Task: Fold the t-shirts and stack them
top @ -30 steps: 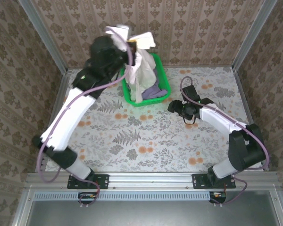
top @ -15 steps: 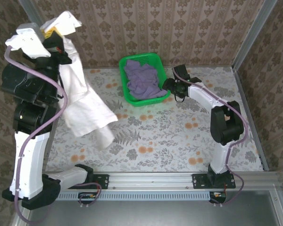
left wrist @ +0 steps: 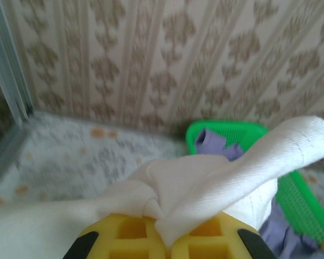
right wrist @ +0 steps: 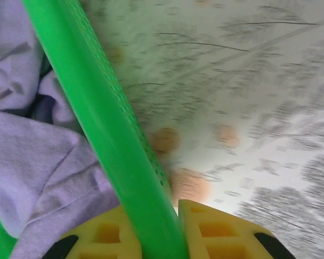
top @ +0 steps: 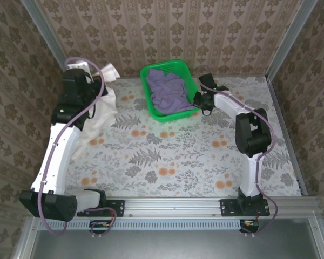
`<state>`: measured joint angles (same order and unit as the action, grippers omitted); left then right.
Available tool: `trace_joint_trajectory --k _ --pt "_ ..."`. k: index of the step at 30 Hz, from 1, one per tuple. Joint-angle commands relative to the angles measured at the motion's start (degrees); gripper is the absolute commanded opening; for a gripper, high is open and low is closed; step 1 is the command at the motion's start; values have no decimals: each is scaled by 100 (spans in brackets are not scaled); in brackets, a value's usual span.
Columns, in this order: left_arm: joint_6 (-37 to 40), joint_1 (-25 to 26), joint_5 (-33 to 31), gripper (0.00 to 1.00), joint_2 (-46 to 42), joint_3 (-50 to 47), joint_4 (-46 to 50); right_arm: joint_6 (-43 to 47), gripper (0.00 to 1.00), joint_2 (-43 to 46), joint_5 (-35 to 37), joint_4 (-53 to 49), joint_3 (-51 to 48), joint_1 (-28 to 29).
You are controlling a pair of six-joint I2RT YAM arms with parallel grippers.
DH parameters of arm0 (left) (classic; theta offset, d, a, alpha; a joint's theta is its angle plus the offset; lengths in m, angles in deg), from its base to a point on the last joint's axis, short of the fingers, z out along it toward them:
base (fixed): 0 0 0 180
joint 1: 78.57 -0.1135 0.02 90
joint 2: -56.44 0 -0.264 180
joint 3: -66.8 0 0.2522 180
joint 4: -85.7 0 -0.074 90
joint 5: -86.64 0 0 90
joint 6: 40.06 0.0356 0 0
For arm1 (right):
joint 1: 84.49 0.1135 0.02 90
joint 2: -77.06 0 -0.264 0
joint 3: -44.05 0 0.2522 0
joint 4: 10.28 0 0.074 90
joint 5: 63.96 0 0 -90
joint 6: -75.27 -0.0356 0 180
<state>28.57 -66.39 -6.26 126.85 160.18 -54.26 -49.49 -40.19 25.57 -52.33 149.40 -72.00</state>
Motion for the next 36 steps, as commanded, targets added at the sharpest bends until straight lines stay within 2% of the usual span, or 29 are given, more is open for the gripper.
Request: trace_joint_trajectory --k 1,5,10,15,18,20,21,24,27,28,30,32,36 --pt "-274 285 500 0 -267 -240 -221 505 8 800 714 -199 -785 -694" --pt "-253 540 601 0 -254 -608 -216 1205 8 1752 879 117 -1872 -1422" --pt "-344 911 939 0 145 -610 -176 1974 5 2535 946 210 -2650 -2582" --pt "-267 1363 1094 0 654 -390 -124 2479 10 2624 1040 305 -2796 -3437" --pt "-255 1598 1149 0 904 -228 -46 2399 14 2419 957 411 -2620 -3793" --pt "-290 1657 1203 0 1007 -141 -29 2441 18 2099 1016 223 -2224 -3865" --pt "-294 1696 1221 0 1049 -91 -4 2452 23 1877 1199 16 -1938 -3870" --pt "-290 1793 1204 0 1165 18 95 2084 45 1484 1761 -719 -1180 -3906" --pt "-299 1822 1140 0 1212 51 164 1679 64 1586 1732 -906 -989 -3904" --pt "-302 1822 1102 0 1225 49 200 1545 78 1698 1673 -863 -1027 -3908" --pt "-289 1806 1060 0 1252 93 327 1234 82 1941 1573 -890 -1069 -3853" --pt "-268 1775 1054 0 1273 125 464 1162 83 2256 1490 -791 -1154 -3608" --pt "-424 1560 1192 0 1299 17 621 1067 82 2894 1275 -428 -1370 -2565"
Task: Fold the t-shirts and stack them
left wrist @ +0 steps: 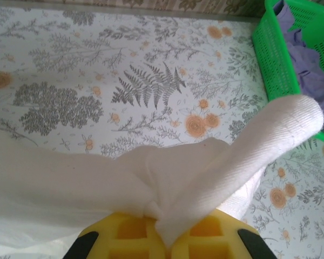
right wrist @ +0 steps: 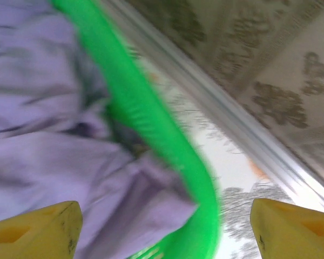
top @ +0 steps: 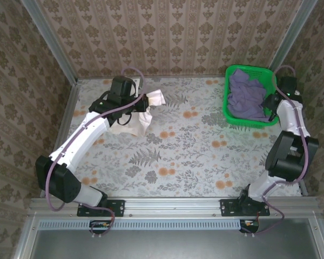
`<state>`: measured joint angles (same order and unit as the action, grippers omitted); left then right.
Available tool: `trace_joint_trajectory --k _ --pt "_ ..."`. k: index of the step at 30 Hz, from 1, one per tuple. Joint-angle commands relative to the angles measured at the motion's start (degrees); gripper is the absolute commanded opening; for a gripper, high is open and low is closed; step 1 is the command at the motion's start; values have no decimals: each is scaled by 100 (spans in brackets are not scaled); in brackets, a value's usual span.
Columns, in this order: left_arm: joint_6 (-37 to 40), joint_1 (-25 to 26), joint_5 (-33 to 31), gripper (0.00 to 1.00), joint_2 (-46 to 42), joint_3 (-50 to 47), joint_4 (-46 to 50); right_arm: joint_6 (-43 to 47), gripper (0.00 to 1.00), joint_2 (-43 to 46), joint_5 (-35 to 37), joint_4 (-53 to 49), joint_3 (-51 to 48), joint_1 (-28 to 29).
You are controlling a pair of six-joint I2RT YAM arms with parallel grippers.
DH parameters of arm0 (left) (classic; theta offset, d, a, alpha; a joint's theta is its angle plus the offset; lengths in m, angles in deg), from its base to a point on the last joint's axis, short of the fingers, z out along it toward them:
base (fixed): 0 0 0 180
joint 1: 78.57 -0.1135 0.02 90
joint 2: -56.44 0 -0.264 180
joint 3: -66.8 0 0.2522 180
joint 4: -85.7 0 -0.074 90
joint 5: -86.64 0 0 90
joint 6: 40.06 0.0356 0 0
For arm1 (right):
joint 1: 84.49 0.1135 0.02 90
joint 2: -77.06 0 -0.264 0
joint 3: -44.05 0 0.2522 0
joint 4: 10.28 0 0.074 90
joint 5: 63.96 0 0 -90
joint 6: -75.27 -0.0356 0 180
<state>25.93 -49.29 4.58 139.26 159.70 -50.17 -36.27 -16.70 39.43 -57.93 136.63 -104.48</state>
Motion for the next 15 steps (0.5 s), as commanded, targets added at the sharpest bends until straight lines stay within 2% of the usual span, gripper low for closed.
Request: trace_joint_trajectory --k 1,5,8,11,15 --pt "-224 -227 167 0 64 25 238 -286 82 621 -123 184 -108 1001" --pt "-361 -511 319 0 75 -51 305 -570 80 435 -249 137 -74 2067" --pt "-381 -552 372 0 76 -71 328 -520 77 -16 70 -140 69 2587" --pt "-445 -590 465 0 63 -170 328 -297 78 -545 499 -680 443 2854" --pt "-510 -658 558 0 41 -390 286 65 74 -1069 134 -773 692 2882"
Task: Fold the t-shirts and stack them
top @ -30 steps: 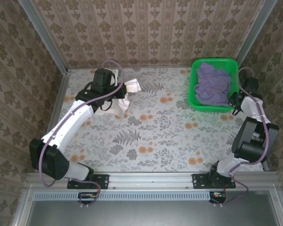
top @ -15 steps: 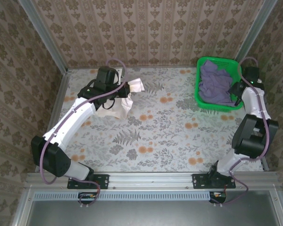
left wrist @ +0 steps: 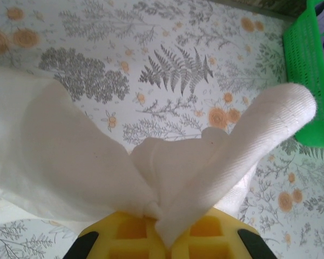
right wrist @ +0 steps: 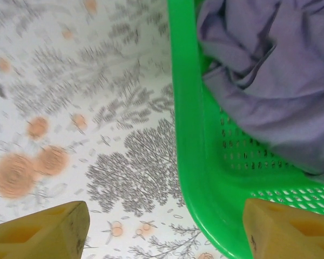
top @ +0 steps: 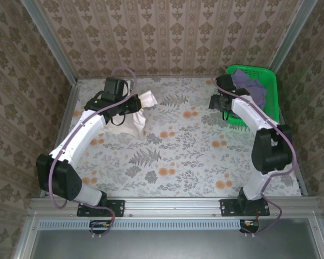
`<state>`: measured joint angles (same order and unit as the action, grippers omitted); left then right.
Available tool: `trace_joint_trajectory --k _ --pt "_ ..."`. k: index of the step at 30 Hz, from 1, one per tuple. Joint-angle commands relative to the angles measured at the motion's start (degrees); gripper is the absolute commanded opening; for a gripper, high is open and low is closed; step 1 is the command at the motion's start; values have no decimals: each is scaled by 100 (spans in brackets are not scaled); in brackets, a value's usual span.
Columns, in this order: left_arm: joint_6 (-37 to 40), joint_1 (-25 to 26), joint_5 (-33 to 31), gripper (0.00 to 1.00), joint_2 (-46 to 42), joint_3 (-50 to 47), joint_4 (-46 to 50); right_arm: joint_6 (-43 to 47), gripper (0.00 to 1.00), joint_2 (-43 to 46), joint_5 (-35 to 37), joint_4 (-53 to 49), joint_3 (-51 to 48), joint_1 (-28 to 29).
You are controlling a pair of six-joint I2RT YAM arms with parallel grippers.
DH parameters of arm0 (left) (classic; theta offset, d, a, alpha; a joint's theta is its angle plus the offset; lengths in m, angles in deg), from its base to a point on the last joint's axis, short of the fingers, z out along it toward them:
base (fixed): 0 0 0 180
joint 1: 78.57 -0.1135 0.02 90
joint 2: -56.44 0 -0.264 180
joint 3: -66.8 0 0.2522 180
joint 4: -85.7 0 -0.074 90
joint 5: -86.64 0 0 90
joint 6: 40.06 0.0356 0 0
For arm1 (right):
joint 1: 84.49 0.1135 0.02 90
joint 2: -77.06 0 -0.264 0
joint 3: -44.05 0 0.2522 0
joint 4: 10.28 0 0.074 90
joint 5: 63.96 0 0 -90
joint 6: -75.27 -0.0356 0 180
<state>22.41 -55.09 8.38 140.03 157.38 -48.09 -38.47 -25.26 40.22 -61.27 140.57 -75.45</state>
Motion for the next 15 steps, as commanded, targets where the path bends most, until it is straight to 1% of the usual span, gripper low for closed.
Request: trace_joint_trajectory --k 1,3,5,10,11,13,15 --pt "-189 -102 210 0 -26 -196 62 334 73 -320 21 -472 343 -16" --pt "-234 -135 277 0 -13 -246 34 475 69 -643 219 -696 540 -35" --pt "-244 -151 325 0 6 -247 40 647 63 -873 454 -872 719 -81" --pt "-193 -158 363 0 8 -178 156 1337 41 -1012 391 -644 804 -363" --pt "-191 -163 370 0 10 -167 178 1404 37 -1045 397 -651 847 -441" --pt "-198 -163 380 0 8 -141 189 1586 28 -1111 310 -702 927 -613" --pt "-222 -167 406 0 12 -125 200 1890 24 -1123 304 -610 920 -738"
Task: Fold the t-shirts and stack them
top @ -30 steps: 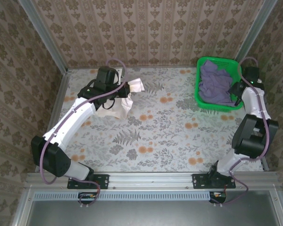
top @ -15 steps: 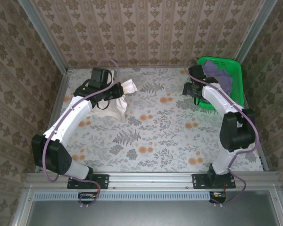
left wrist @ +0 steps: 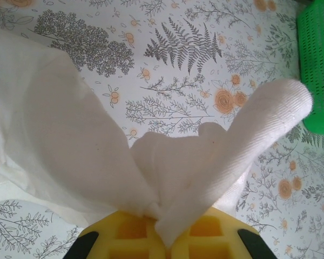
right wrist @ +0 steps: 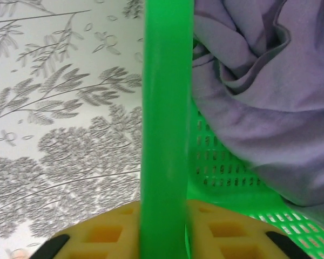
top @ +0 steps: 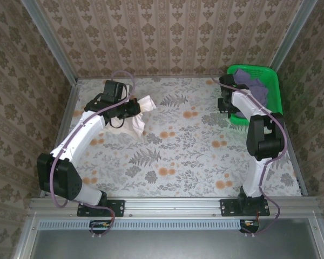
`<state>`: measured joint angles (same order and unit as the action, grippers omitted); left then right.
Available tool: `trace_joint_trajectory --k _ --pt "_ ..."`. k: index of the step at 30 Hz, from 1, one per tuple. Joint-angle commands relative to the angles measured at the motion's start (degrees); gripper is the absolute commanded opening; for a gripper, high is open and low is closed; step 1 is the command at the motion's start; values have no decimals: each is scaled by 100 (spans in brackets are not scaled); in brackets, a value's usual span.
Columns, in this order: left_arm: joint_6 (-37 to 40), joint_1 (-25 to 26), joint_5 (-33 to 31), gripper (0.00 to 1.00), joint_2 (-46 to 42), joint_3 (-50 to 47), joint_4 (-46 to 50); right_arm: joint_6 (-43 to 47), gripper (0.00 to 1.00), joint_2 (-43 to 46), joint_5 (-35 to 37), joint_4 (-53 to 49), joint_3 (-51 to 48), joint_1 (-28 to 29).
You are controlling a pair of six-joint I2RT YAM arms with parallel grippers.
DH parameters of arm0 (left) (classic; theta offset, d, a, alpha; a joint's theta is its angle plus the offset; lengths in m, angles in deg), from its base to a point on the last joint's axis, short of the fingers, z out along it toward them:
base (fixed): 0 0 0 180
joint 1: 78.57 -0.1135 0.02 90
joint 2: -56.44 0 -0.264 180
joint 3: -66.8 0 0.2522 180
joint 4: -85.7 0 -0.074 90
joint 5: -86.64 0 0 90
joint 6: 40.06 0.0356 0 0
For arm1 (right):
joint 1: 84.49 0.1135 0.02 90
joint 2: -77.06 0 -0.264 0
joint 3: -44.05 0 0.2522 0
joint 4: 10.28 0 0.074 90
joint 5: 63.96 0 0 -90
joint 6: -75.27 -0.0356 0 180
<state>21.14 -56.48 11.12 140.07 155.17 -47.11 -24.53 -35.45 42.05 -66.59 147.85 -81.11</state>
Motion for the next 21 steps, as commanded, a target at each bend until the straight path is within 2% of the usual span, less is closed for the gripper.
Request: trace_joint_trajectory --k 1,3,12,21 --pt "-100 -25 142 0 11 104 109 666 21 -111 122 -25 176 -216" --pt "-112 -17 143 0 29 124 128 954 17 -134 142 35 170 -327" --pt "-145 -12 149 0 73 225 229 1766 12 -213 -357 289 303 -742" --pt "-153 1 169 0 143 319 304 2288 16 -485 -393 283 591 -733"
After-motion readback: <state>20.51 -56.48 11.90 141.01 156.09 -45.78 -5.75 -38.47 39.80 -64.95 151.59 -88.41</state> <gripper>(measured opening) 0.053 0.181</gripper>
